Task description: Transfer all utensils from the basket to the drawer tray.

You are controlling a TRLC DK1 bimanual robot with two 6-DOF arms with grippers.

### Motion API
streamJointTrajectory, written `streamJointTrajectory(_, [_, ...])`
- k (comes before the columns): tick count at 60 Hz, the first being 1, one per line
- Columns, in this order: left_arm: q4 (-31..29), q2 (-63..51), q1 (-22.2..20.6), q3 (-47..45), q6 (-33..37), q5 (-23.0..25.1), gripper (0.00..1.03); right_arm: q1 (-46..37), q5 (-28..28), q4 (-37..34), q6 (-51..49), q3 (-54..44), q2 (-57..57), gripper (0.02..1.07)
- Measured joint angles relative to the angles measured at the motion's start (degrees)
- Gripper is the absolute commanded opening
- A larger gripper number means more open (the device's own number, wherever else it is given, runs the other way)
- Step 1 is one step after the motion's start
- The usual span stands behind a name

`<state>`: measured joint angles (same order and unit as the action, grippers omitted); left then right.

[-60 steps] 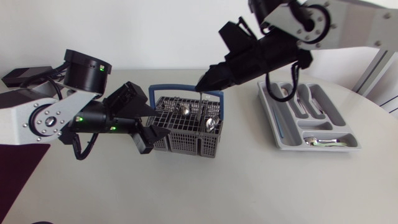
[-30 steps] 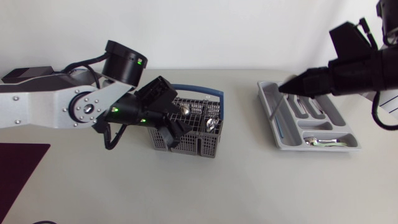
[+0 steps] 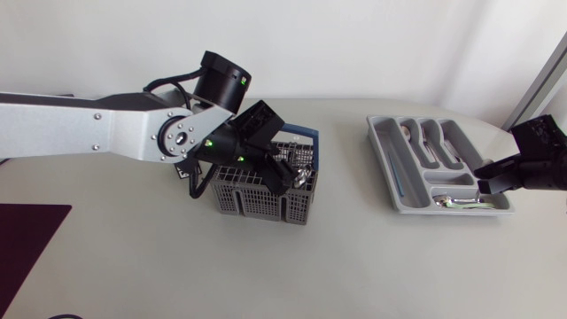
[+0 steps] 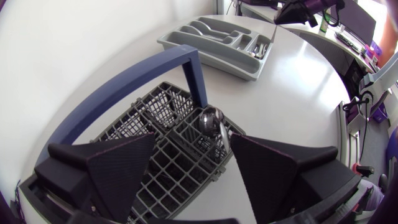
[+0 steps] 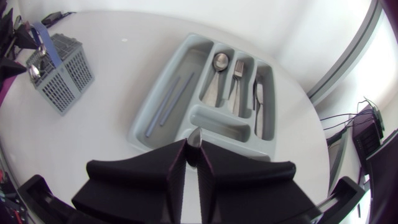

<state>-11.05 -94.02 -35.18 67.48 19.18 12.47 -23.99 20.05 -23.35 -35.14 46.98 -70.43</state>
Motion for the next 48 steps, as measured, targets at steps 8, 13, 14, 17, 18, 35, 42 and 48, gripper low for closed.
streamJointTrajectory(8, [0.11,-0.55,-0.44,0.48,-0.17,-0.17,0.86,-2.45,-3.63,8.02,-4.11,-2.32,-4.15,0.08])
streamJointTrajectory(13, [0.20,-0.66,-0.44,0.48,-0.15,-0.42,0.86,-2.84,-7.15,14.84,-6.47,-3.89,-7.30,0.08])
streamJointTrajectory(14, [0.20,-0.66,-0.44,0.48,-0.15,-0.39,0.86,-2.84,-7.65,16.06,-6.69,-4.11,-7.63,0.08])
streamJointTrajectory(17, [0.20,-0.66,-0.44,0.50,-0.17,-0.42,0.86,-2.69,-9.07,19.32,-7.19,-4.70,-9.05,0.08])
streamJointTrajectory(18, [0.20,-0.66,-0.44,0.50,-0.17,-0.42,0.86,-2.67,-9.44,19.82,-7.34,-4.72,-9.57,0.08])
streamJointTrajectory(35, [0.17,-1.44,-0.52,0.98,-1.46,-0.44,0.86,2.01,-15.45,25.33,-8.20,-7.85,-14.82,0.60])
streamJointTrajectory(42, [-1.49,-2.93,-0.52,2.78,-1.81,-0.39,0.81,2.58,-15.54,25.77,-8.17,-7.91,-14.99,0.82])
streamJointTrajectory(48, [-3.26,-3.54,-0.52,4.57,-3.17,0.37,0.75,2.58,-15.65,25.75,-8.15,-8.07,-14.67,0.96])
